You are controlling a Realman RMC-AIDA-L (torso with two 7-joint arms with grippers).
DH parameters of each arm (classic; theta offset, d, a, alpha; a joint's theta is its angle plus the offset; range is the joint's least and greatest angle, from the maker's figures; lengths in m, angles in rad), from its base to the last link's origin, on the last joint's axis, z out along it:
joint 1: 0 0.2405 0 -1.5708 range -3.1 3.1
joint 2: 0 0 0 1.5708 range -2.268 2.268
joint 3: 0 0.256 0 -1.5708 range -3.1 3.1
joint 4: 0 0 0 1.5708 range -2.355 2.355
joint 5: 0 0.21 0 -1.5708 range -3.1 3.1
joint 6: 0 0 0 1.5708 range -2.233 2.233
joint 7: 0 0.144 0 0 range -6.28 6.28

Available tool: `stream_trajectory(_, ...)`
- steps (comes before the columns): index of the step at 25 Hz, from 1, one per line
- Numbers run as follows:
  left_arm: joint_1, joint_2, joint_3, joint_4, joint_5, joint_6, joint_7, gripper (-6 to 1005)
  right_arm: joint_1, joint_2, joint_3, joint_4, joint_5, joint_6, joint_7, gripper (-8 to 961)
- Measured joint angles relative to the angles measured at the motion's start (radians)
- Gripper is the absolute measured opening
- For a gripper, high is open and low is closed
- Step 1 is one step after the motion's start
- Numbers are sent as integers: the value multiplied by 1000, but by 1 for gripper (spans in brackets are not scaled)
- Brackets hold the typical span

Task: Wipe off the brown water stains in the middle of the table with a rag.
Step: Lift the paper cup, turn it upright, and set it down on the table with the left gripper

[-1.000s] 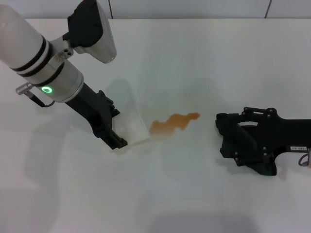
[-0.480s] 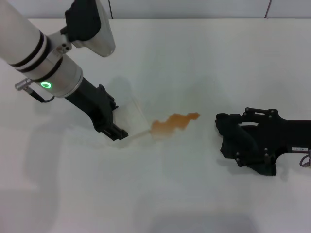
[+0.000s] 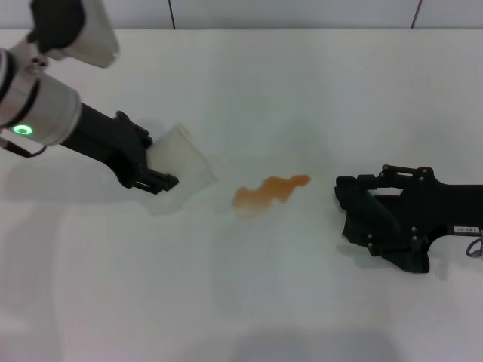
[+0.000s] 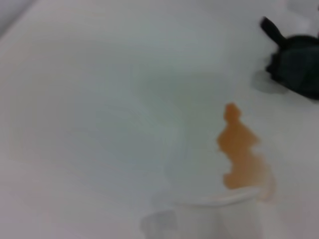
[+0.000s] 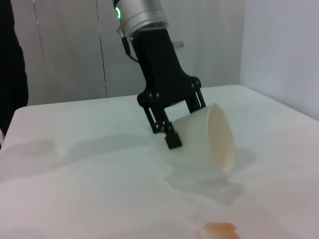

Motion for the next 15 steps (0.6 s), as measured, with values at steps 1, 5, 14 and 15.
stream_trajectory(1, 17, 0, -17, 18, -6, 1, 2, 607, 0, 0, 0, 0, 2, 0, 0, 857)
stream_trajectory(5, 90, 1, -49, 93, -62, -7, 10, 575, -1, 0, 0, 0, 13, 1, 0, 857)
stream_trajectory(14, 205, 0, -177, 155, -239, -63, 88, 518, 5, 0, 0, 24, 35, 3, -9, 857)
stream_trajectory(15, 220, 0, -182, 150, -262, -84, 104, 518, 5, 0, 0, 25, 38, 5, -9, 857)
